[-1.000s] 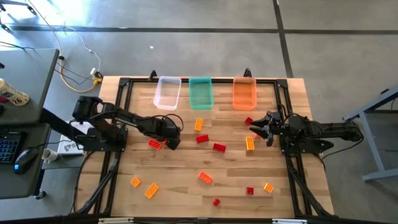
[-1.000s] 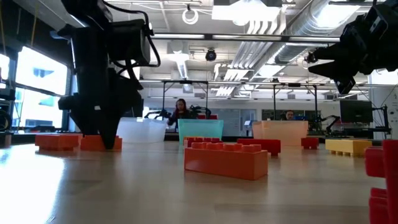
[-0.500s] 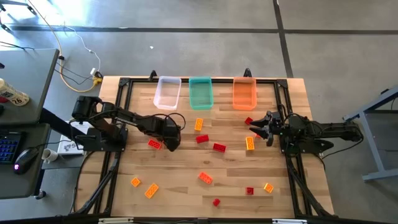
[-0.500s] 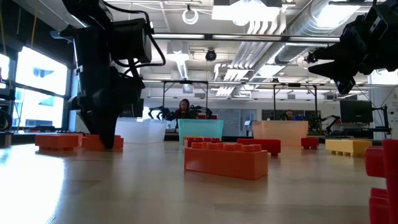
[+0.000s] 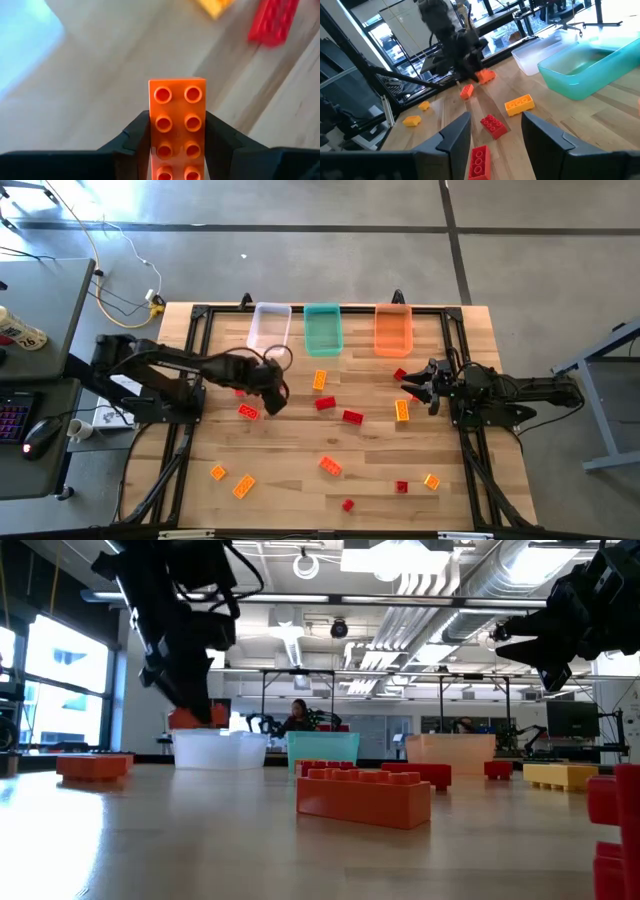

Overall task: Sort & place blocks by color
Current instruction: Put the orange game piece into the transparent bin, then put the red game piece into the orange bin

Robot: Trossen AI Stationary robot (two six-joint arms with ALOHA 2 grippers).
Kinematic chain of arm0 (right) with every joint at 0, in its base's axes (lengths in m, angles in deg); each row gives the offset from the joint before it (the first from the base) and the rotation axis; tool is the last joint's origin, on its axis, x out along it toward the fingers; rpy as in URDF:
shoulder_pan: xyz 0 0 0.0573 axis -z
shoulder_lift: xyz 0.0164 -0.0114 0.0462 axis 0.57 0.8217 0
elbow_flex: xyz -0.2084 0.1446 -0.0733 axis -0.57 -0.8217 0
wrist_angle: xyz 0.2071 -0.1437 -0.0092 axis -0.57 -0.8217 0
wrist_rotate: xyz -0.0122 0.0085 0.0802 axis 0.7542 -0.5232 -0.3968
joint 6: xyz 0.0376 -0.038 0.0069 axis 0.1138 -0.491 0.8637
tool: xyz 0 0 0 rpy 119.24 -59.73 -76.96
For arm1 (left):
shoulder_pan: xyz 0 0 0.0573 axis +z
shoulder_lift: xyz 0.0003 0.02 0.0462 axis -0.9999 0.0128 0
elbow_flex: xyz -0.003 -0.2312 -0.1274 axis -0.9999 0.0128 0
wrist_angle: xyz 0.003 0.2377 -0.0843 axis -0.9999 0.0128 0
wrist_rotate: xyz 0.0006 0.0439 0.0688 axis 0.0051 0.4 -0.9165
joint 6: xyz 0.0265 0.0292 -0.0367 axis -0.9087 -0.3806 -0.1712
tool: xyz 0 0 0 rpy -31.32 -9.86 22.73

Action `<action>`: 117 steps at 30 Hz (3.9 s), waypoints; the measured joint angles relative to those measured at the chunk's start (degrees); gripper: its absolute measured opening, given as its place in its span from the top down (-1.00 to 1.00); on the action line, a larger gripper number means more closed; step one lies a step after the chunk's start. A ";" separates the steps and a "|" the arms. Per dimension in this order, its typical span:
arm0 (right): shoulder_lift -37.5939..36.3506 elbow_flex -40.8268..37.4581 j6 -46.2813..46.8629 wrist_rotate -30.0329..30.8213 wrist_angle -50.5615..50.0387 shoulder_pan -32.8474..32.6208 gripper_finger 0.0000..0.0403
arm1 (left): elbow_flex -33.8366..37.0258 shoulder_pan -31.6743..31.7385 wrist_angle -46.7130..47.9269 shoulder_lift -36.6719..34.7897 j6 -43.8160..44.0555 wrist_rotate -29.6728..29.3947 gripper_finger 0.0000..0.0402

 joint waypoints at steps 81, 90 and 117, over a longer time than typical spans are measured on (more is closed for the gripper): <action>0.00 -0.04 16.24 1.04 0.53 0.02 0.20 | -0.09 36.22 -14.26 7.13 3.47 5.30 0.10; 0.00 -0.04 19.69 2.26 2.08 0.04 0.20 | -0.09 36.22 -18.40 3.46 3.72 10.31 0.10; 6.12 6.21 -1.09 6.68 28.01 0.28 0.20 | -0.13 33.40 -18.25 -19.54 -0.98 10.35 0.10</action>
